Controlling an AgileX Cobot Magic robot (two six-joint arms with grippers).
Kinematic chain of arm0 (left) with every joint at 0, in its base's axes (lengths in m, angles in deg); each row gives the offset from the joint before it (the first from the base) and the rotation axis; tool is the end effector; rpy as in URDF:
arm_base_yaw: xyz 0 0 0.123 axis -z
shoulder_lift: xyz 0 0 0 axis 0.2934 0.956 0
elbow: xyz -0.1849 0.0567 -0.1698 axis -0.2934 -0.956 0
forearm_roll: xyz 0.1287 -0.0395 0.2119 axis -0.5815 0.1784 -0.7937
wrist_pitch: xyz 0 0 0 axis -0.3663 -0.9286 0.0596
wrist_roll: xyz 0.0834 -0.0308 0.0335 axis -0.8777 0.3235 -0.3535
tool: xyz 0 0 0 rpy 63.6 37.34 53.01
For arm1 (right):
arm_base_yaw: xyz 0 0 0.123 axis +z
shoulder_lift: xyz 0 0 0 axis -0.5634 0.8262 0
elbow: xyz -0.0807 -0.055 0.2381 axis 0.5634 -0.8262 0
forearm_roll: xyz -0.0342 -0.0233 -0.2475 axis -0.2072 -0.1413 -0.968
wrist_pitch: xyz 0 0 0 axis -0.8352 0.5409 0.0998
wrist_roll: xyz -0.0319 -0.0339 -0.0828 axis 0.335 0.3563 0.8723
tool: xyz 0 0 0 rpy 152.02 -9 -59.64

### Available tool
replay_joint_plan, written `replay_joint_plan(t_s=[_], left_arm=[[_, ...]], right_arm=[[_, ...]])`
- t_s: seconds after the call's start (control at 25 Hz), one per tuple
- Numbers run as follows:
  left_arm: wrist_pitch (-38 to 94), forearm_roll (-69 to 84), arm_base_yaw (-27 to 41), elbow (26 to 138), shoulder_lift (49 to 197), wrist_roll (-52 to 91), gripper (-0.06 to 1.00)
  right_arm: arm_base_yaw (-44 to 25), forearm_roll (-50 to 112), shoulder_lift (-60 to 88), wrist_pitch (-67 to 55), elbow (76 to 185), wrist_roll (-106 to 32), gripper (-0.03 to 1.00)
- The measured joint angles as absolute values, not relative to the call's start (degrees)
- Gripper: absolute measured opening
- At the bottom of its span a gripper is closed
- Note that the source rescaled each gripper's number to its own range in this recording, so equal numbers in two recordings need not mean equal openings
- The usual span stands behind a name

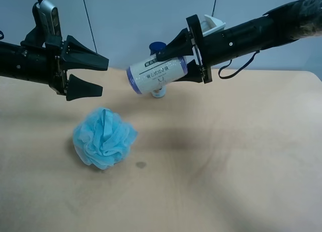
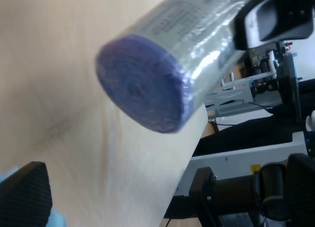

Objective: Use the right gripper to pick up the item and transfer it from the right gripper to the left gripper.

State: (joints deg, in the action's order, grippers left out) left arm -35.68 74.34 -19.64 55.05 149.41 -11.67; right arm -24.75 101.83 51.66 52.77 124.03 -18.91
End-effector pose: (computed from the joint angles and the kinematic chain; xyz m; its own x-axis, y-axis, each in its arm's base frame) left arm 0.3014 -0.0731 0.1818 -0.9047 -0.0420 -0.4240 0.3665 0.4306 -0.8248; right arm 0.3505 0.1466 0.1991 -0.9768 -0.0170 -0.2137 -0.2053 0.3612 0.9096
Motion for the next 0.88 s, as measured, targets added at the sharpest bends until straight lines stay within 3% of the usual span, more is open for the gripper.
replay_joint_plan(t_s=[0.88], left_arm=[[-37.1,82.7,-19.6,55.1,155.0,-14.6,0.85]], right_arm=[[-20.9,108.4,51.4,52.6,124.0,-19.2,0.00]])
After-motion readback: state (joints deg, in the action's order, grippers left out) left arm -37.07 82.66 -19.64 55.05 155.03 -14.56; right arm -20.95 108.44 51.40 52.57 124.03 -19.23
